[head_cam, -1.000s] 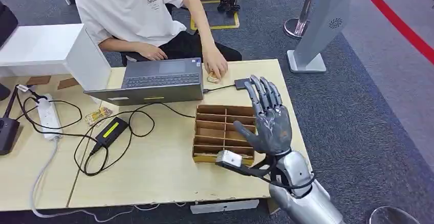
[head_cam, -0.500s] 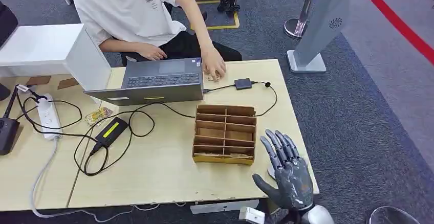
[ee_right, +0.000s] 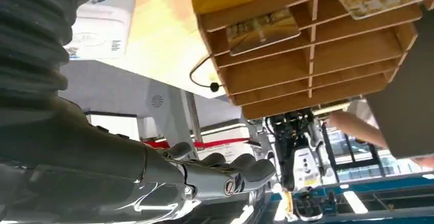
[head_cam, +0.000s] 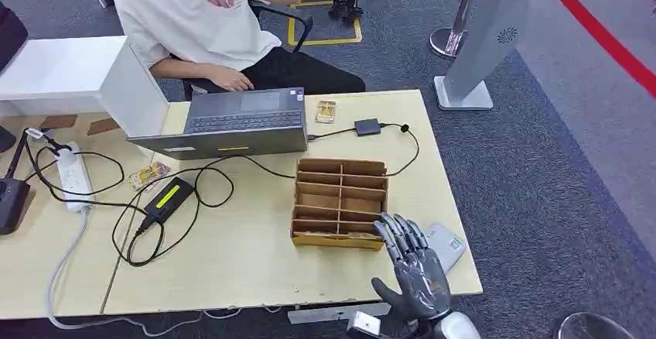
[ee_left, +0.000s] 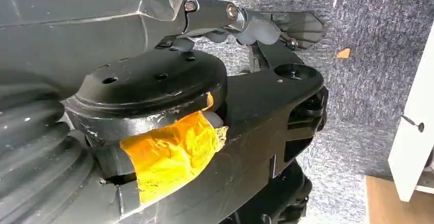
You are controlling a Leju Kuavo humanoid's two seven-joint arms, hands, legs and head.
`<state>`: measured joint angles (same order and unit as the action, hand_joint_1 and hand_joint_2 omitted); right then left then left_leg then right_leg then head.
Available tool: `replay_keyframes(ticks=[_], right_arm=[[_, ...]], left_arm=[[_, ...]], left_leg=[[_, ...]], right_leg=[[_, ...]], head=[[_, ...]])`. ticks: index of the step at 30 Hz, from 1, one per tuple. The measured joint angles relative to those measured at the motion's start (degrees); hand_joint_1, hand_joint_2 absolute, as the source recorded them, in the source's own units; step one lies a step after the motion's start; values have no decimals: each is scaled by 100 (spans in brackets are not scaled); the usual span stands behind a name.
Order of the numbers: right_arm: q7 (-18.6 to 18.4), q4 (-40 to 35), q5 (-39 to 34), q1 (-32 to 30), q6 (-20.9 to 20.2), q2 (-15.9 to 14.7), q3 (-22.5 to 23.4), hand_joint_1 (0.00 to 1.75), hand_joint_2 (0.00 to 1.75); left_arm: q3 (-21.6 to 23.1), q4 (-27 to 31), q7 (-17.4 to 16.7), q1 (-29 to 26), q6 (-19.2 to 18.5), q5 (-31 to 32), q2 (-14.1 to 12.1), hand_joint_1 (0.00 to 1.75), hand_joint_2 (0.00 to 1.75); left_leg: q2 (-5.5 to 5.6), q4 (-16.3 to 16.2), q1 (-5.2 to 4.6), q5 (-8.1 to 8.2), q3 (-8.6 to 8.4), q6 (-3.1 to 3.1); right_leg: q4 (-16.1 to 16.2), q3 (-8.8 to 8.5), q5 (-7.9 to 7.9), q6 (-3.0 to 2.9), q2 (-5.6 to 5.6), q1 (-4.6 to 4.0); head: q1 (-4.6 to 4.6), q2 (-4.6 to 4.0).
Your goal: Pass the card to the sensor for recognition and then transmit it.
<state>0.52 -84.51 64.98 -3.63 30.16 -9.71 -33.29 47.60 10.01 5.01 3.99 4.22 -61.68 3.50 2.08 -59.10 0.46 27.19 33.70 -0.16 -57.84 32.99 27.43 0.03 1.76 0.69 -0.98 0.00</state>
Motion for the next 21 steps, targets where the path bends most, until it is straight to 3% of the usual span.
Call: replay_keyframes(ticks=[8,21], right_arm=[[260,576,-398,512,-238,357,-17,0,175],[420,1179,-916,968,-269,728,-33,0,175]], left_arm=[[4,-2,0,2,9,50,0,0,175],[24,0,13,2,133,101,28,0,175]], left_leg=[[1,0,0,-1,-1,-1],[1,0,0,-1,0,0]], right_leg=[[-1,0,0,0,0,0],[-2,0,0,0,0,0]], head=[[0,0],[-2,0]])
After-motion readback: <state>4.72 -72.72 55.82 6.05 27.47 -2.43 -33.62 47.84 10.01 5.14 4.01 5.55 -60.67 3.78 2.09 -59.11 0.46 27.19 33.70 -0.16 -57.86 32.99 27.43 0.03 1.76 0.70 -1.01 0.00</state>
